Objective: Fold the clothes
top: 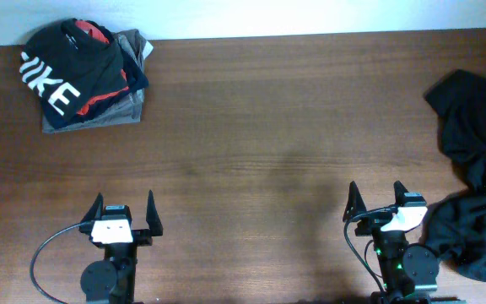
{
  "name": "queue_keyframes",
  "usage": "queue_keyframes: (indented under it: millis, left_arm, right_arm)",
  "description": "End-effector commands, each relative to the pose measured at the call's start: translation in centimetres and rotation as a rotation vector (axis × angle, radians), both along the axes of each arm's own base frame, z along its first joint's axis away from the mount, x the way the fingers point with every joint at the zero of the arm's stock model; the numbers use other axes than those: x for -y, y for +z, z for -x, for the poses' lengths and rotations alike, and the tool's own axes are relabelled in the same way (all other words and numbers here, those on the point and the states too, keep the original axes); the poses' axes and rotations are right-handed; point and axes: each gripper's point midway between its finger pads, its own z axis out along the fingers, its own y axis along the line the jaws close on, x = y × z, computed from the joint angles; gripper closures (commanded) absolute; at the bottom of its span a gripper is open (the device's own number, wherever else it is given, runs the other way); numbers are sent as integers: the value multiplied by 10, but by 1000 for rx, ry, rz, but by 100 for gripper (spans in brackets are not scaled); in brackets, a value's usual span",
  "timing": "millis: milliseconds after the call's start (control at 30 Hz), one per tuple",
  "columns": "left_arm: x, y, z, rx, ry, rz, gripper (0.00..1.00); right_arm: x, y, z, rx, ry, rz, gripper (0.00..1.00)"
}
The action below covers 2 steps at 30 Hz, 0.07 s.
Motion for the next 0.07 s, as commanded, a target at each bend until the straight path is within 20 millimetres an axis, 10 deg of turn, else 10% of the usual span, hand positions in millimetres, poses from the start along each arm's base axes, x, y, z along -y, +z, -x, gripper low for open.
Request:
queue_keyframes:
  millis: [0,33]
  left_arm:
    - [1,-1,0,1,-10,-18,1]
    - [1,-1,0,1,-10,-18,1]
  right_arm:
    - [2,-2,0,-1,-7,4,1]
    - [2,-2,0,-1,-7,4,1]
